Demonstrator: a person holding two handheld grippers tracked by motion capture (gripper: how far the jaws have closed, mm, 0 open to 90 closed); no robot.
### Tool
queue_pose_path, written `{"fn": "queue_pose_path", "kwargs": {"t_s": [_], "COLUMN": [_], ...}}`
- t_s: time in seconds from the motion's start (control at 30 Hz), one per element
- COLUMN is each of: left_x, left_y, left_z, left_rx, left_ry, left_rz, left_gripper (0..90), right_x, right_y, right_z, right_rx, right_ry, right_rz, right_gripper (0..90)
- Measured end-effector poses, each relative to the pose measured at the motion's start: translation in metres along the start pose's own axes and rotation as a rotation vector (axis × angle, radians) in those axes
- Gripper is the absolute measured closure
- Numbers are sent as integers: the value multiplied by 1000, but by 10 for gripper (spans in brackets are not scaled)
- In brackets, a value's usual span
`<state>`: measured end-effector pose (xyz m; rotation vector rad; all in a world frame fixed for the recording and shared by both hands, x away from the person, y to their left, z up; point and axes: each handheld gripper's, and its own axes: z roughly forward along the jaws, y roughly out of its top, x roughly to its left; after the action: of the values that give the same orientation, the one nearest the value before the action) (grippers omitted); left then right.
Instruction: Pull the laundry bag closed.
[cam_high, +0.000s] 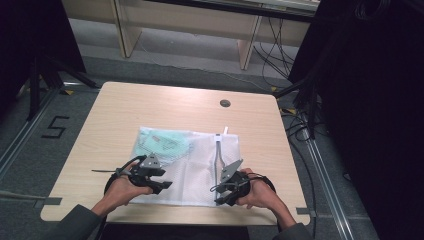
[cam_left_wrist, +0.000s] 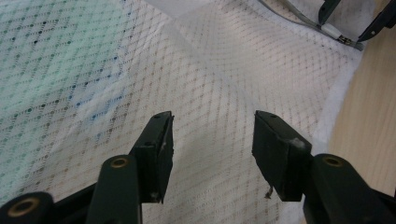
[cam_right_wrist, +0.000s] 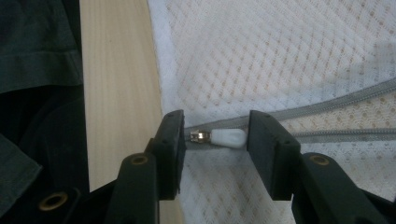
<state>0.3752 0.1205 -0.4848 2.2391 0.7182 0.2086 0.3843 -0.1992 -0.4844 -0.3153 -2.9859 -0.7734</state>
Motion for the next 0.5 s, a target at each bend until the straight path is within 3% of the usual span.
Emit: {"fn": "queue_pose_path", "kwargs": {"t_s": [0.1,0.2,0.27,0.3,0.37,0.4,0.43,0.47,0.5], "left_x": [-1,0,-2,-3,-4,-3,-3,-3,-4], "left_y": [0,0,0,1,1,1,1,1,0], "left_z": [0,0,1,2,2,2,2,2,2], "left_rx": [-4,-2,0,-5,-4,-2,-2,0,-4], "left_ry": [8,7,-3,-7,-12,-12,-12,-11,-8], "left_rz": [-18,1,-23,-6,-22,4,4,2,-25], "left_gripper": [476,476,475,474,474,472,470,470,468], "right_x": [1,2,3,5,6,6,6,7,7], "right_y": [1,2,4,6,7,8,8,9,9], "right_z": [0,3,5,7,7,7,7,7,7], "right_rx": [7,13,19,24,33,38,38,42,48], "right_ry": [6,-5,-4,-17,-25,-26,-26,-31,-34], "right_rz": [-23,-23,-13,-34,-47,-76,-76,-74,-73], "right_gripper": [613,583,573,593,611,620,620,621,621]}}
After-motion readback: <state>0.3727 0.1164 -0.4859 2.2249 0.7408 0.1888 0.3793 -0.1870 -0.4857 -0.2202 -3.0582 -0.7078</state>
